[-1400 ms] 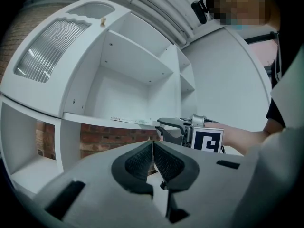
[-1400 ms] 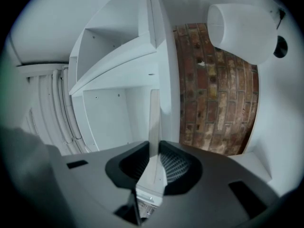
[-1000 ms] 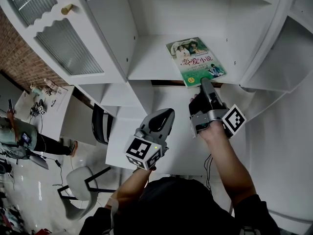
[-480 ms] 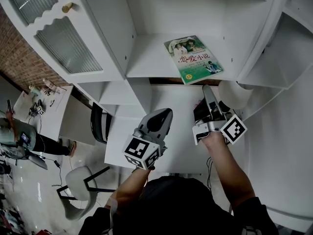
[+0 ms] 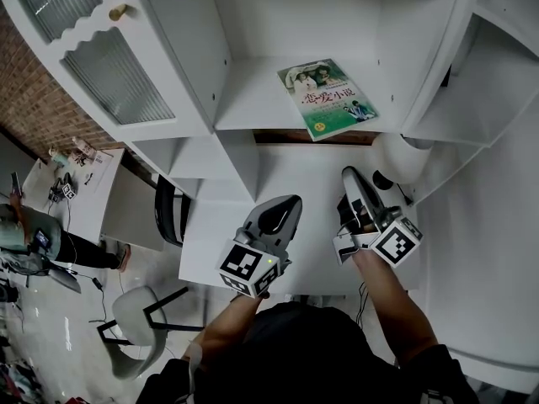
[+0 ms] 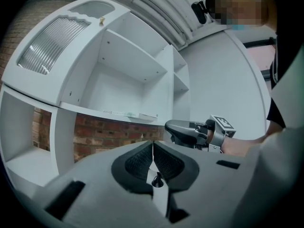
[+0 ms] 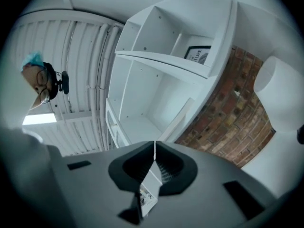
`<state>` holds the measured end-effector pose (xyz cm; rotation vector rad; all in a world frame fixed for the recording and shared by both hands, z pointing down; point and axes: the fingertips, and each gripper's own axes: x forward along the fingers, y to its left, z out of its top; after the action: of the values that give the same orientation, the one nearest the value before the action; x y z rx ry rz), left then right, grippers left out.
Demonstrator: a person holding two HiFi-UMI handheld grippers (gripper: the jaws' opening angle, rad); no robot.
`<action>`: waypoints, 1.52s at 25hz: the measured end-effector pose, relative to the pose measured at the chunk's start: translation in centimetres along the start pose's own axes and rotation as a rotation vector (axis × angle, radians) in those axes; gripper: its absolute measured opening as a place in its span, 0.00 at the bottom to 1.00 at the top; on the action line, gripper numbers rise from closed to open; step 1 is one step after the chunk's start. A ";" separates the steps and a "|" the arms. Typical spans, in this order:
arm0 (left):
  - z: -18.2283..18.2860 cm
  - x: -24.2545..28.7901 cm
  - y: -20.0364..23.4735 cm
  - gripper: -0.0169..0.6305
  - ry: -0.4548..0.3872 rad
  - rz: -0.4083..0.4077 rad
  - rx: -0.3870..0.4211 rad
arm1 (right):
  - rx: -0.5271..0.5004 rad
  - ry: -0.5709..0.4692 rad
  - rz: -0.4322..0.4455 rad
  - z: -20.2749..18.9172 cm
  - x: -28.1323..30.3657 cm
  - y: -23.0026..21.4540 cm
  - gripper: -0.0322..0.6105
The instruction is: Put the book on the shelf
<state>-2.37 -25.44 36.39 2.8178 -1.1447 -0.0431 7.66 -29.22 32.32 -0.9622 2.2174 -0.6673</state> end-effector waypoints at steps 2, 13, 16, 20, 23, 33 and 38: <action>-0.2 -0.2 -0.9 0.05 -0.002 -0.024 0.020 | -0.043 0.014 0.009 -0.2 -0.4 0.6 0.11; 0.0 -1.9 -3.9 0.05 -0.066 -0.056 0.071 | -0.252 0.086 0.021 -2.9 -3.3 2.3 0.11; -1.3 -2.3 -4.2 0.05 -0.057 -0.057 0.063 | -0.256 0.105 0.020 -4.0 -4.0 2.4 0.11; -1.3 -2.8 -5.0 0.05 -0.066 -0.045 0.026 | -0.271 0.130 0.019 -5.0 -5.1 2.7 0.11; -1.5 -3.4 -5.1 0.05 -0.065 -0.025 0.006 | -0.257 0.136 0.022 -5.4 -5.8 3.3 0.11; -2.4 -5.3 -5.6 0.05 -0.085 -0.022 0.037 | -0.298 0.161 0.032 -6.7 -7.7 4.9 0.10; -2.5 -6.1 -6.3 0.05 -0.081 -0.020 0.014 | -0.307 0.180 0.030 -7.6 -8.6 5.4 0.10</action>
<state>-2.20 -16.50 38.17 2.8643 -1.1373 -0.1524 4.47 -17.82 36.92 -1.0485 2.5398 -0.4198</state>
